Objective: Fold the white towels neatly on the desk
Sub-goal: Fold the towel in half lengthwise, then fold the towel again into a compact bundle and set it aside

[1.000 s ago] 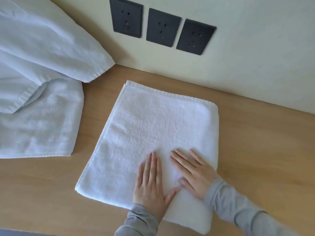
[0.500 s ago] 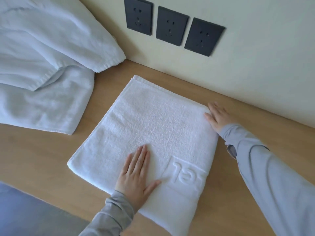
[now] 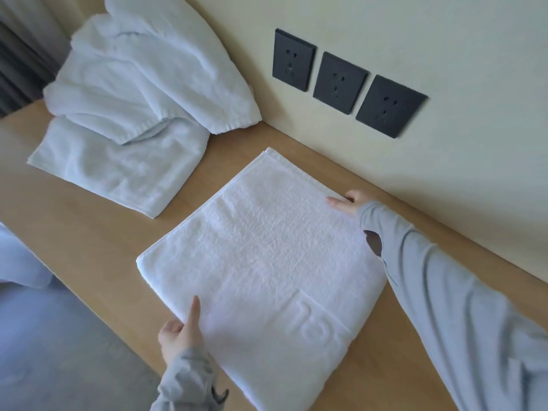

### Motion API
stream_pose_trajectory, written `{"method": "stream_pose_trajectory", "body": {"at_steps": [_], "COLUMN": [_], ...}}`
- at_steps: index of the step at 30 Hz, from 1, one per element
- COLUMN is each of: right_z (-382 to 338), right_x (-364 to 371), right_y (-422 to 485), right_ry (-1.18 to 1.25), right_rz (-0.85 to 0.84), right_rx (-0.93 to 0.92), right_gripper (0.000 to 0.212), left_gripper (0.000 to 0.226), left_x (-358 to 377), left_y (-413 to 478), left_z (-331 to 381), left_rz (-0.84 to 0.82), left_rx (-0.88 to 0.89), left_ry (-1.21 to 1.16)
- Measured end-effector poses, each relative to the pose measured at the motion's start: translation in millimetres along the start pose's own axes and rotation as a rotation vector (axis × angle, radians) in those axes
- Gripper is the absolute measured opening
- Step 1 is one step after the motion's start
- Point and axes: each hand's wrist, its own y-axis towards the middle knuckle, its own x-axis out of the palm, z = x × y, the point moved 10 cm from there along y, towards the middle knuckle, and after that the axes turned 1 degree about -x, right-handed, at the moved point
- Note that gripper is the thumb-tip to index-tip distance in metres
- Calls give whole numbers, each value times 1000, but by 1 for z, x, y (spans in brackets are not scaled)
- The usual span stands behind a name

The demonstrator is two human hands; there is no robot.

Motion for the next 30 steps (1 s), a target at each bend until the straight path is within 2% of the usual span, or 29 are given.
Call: {"method": "stream_pose_trajectory", "body": {"at_steps": [2, 6, 8, 9, 11, 14, 17, 21, 26, 28, 30], "right_z": [4, 8, 2, -3, -15, -4, 34, 110, 186, 199, 202], "right_x": [4, 9, 4, -3, -19, -45, -65, -44, 38, 65, 68], "right_y": [9, 16, 11, 6, -15, -62, -130, -221, -284, -291, -300], "right_ry": [17, -38, -1, 37, 106, 161, 227, 565, 803, 791, 604], "right_rz": [-39, -128, -108, -71, 22, 174, 371, 505, 651, 648, 715], "right_rx": [42, 75, 29, -20, -138, -146, -71, 136, 439, 522, 591], "right_gripper": [88, 98, 93, 82, 45, 55, 54, 47, 32, 34, 46], "left_gripper": [42, 35, 34, 36, 36, 32, 31, 29, 25, 31, 46], "left_x": [6, 7, 4, 3, 2, 11, 34, 105, 210, 236, 239], "left_y": [-1, 4, 0, -5, -15, -27, -33, -46, -48, -38, -28], "left_z": [2, 5, 15, 22, 43, 87, 143, 199, 181, 155, 140], "left_rz": [-36, 7, 43, 55, 29, -83, -252, -538, -730, -722, -573], "left_rx": [-11, 21, 128, 195, 321, 512, 678, 825, 869, 823, 848], "left_ry": [-21, -101, -79, -65, -36, 40, 115, 366, 718, 833, 1001]}}
